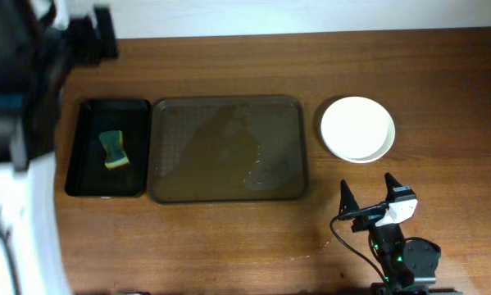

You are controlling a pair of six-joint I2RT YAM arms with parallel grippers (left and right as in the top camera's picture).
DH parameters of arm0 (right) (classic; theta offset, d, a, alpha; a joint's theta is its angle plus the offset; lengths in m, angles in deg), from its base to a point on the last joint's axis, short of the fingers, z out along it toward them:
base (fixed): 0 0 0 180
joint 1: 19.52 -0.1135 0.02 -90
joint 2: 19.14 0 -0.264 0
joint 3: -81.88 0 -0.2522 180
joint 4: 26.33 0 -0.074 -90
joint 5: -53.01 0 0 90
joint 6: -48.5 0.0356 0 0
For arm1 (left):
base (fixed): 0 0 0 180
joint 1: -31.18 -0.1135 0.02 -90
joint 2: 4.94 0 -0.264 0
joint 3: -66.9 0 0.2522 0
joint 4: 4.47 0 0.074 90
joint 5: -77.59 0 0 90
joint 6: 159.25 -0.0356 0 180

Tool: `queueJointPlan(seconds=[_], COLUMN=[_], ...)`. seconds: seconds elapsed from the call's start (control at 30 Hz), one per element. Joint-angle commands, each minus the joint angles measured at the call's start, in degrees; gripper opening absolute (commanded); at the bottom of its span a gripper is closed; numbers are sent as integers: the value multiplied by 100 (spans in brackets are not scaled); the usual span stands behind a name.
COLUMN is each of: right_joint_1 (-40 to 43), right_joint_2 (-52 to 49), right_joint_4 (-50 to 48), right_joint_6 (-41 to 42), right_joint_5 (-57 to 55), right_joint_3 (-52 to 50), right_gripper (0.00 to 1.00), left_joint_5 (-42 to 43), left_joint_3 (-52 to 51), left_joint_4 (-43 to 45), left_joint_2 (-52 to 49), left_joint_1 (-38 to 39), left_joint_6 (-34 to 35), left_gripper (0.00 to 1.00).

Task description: Clean dirty plates on tray and stack at the side

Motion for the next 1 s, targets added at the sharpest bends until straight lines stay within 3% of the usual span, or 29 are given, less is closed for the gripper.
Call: queueJointPlan(seconds=[0.0, 0.23, 0.4, 0.73, 0.87, 0.97], right_joint_1=[-35, -35, -35, -35, -35, -35], right_joint_2=[50, 48, 48, 48, 48, 48], right_joint_4=[15, 15, 15, 15, 15, 15], right_joint_6=[-20, -20, -20, -20, -20, -20], right_joint_5=[28, 28, 28, 28, 28, 28], right_joint_3=[-39, -39, -39, -39, -39, -39], right_gripper=[99, 98, 98, 98, 98, 98], left_joint_5=[-55, -55, -57, -55, -20, 122], left_joint_3=[-2330, -7519, -9910, -11661, -11742, -11737], left_joint_4=[872, 3283, 4771, 5165, 5056, 5049], left_joint_2=[1257, 4131, 5746, 8192, 8526, 8515], left_joint_1=[-251, -422, -417, -417, -470, -529], left_joint_6=[-120, -120, -129, -691, -1187, -1187], left_gripper=[99, 99, 99, 99, 99, 99])
